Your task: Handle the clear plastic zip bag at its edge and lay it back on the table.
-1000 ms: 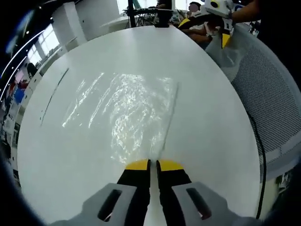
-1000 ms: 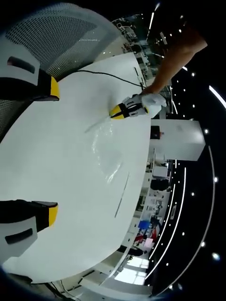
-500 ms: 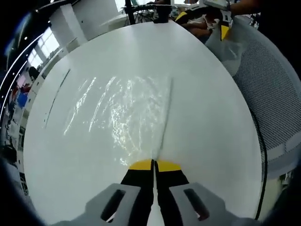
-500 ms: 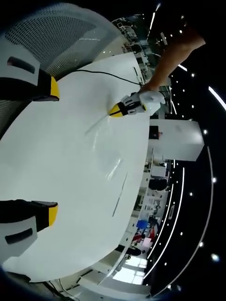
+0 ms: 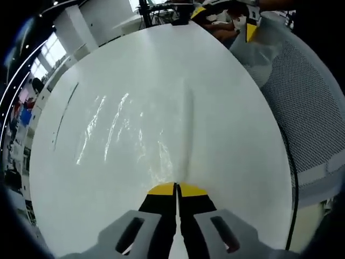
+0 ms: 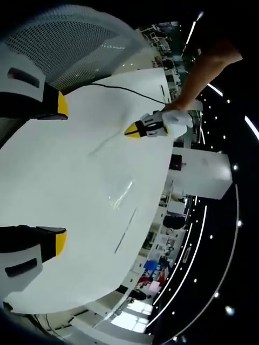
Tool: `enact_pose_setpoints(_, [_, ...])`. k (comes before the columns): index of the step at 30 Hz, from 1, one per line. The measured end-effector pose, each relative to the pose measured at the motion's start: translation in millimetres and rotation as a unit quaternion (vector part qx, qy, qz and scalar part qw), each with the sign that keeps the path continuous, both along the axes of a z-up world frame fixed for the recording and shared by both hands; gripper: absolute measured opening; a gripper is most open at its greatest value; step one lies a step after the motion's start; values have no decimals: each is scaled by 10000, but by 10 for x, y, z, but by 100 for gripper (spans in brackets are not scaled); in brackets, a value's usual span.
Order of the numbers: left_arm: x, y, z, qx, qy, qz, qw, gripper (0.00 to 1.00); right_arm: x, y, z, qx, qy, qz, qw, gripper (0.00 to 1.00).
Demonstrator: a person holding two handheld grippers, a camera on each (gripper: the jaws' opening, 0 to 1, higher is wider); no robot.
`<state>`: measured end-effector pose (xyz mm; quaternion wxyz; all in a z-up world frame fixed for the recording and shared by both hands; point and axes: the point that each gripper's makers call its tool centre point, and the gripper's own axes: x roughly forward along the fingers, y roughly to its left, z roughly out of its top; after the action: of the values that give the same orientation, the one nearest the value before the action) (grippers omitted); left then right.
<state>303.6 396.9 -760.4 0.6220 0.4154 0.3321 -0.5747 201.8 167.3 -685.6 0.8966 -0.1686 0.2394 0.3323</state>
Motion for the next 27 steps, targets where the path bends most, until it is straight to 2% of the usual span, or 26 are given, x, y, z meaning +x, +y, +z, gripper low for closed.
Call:
enact_pose_setpoints(8, [-58,-9,59,-11,-159,11,9999,0,65,131,111,-24,-100,259,9996,76])
enact_pose_setpoints(14, [-112,-35,184,5,-314,-4,9995,0,81,274,175,-56,-157,532,9984,70])
enact_pose_setpoints(27, [-287,-121,394,33,-418,90,9991,0,126,601,280,-23,-280,997,9946,58])
